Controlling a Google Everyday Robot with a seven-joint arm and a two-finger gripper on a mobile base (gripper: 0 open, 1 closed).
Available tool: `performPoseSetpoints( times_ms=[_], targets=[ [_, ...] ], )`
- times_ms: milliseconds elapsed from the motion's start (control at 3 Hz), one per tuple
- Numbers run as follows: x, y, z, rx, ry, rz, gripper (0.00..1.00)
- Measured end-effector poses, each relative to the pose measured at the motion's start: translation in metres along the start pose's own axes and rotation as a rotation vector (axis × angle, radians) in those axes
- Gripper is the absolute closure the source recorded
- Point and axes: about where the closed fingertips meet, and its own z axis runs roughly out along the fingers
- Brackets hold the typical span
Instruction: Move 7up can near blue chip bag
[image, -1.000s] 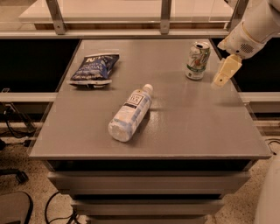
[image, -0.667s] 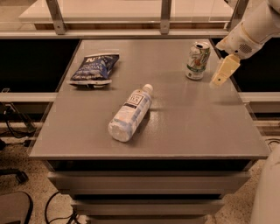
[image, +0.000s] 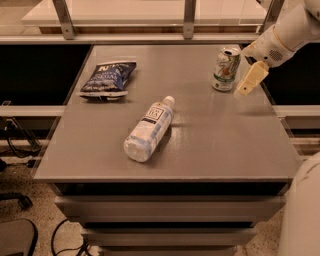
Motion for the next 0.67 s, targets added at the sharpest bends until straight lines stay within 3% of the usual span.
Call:
performPoseSetpoints(
  times_ms=[667],
  targets=[
    [-0.018,-0.007,0.012,-0.027,-0.092,-0.002,0.0]
  ],
)
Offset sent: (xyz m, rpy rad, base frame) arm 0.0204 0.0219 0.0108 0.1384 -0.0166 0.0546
